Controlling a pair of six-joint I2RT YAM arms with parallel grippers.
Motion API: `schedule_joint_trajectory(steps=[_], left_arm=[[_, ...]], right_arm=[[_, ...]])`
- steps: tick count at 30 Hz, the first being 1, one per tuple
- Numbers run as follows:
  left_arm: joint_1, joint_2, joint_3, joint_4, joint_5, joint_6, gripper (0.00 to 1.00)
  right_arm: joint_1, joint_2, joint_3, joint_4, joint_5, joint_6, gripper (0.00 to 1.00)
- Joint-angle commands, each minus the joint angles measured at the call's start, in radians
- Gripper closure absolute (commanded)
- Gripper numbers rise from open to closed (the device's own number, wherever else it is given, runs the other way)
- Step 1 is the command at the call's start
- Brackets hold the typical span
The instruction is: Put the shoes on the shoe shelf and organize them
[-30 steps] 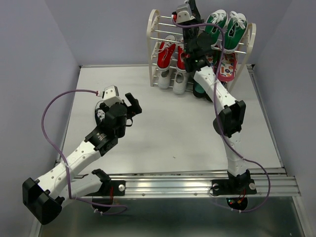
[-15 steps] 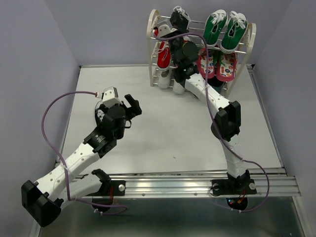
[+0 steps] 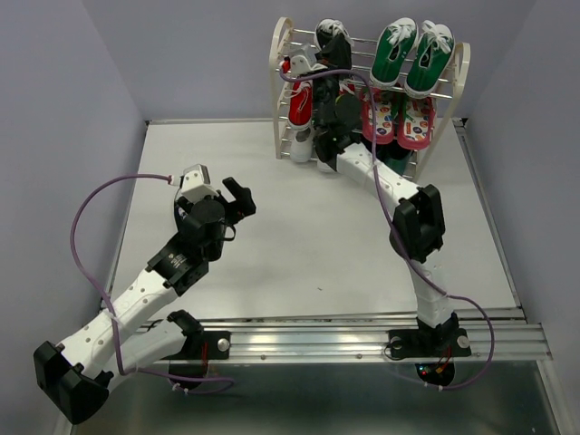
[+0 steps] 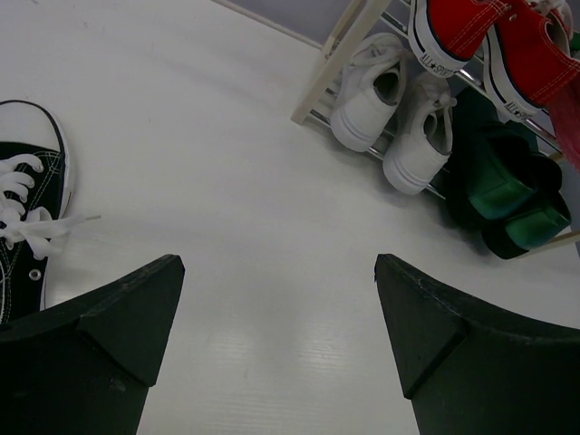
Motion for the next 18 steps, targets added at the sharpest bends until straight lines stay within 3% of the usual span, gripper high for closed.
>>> schedule_joint_trajectory(steps=[1,8,18], left_arm=[[0.005,-0.016,-0.010,0.001,-0.002,-0.013,0.01],[0.007,-0.018,-0.014,-0.002,-0.005,-0.015,0.01],[0.007,-0.012,-0.020,-0.010,-0.002,-0.022,0.01]], right_arm=[[0.000,-0.100,-0.023,0.242,0.073,-0.134,0.99],[-0.009,-0.140,-0.138,0.412,0.078,-0.257,0.99],[-0.009,-0.152,-0.200,0.517,0.120,-0.354,0.99]])
